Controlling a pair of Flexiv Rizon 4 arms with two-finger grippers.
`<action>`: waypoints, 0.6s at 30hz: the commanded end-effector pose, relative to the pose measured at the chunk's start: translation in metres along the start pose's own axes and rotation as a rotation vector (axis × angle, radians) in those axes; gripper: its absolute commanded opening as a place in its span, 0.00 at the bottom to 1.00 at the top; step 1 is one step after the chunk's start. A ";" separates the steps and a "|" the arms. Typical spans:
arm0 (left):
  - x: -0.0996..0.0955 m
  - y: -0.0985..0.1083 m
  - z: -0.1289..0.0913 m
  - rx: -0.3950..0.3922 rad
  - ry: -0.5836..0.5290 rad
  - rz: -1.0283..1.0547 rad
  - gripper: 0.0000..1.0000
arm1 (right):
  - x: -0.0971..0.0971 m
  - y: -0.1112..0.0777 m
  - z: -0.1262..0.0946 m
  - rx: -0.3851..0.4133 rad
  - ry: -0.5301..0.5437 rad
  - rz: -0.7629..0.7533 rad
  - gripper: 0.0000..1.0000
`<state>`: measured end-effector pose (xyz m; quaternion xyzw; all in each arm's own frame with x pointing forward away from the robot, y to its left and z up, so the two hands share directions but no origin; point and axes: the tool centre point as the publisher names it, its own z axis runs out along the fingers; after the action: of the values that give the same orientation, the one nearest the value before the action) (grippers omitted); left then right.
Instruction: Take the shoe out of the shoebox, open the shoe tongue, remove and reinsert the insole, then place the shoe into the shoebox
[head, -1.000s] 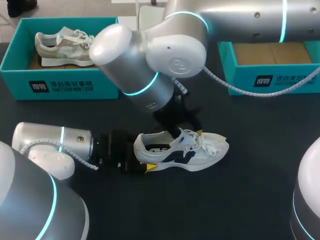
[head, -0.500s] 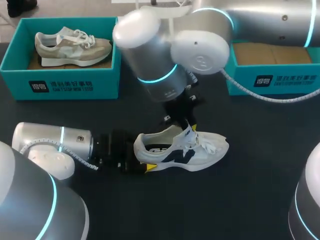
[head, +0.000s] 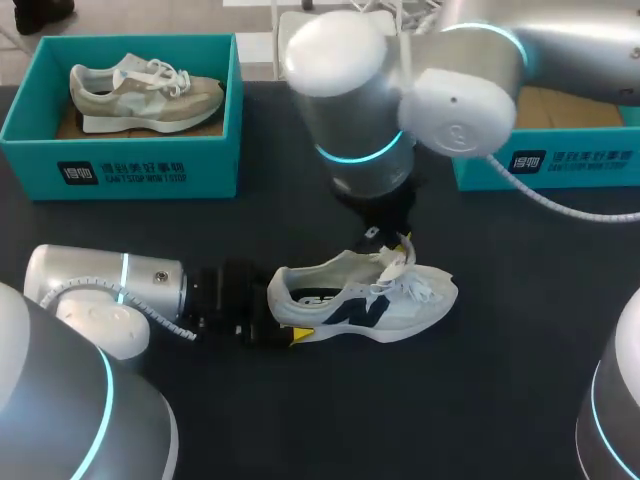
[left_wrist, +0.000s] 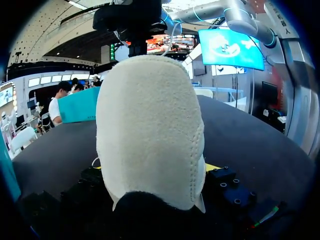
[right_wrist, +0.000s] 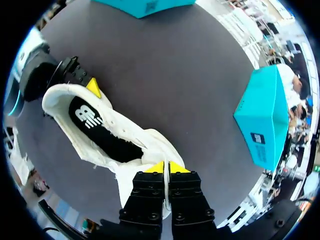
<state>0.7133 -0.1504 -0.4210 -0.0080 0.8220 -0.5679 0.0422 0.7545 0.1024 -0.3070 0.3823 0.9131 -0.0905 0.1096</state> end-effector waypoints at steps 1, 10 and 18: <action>-0.001 0.003 0.004 -0.004 0.001 0.000 0.00 | -0.017 -0.010 0.000 -0.032 0.138 -0.095 0.00; -0.001 0.003 0.004 -0.004 0.001 0.000 0.00 | -0.023 -0.015 0.029 -0.083 0.154 -0.207 0.00; -0.001 0.003 0.004 -0.004 0.001 0.000 0.00 | -0.024 -0.017 0.062 -0.146 0.142 -0.273 0.00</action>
<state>0.7141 -0.1516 -0.4209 -0.0079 0.8219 -0.5680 0.0421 0.7678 0.0684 -0.3460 0.2560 0.9643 -0.0444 0.0517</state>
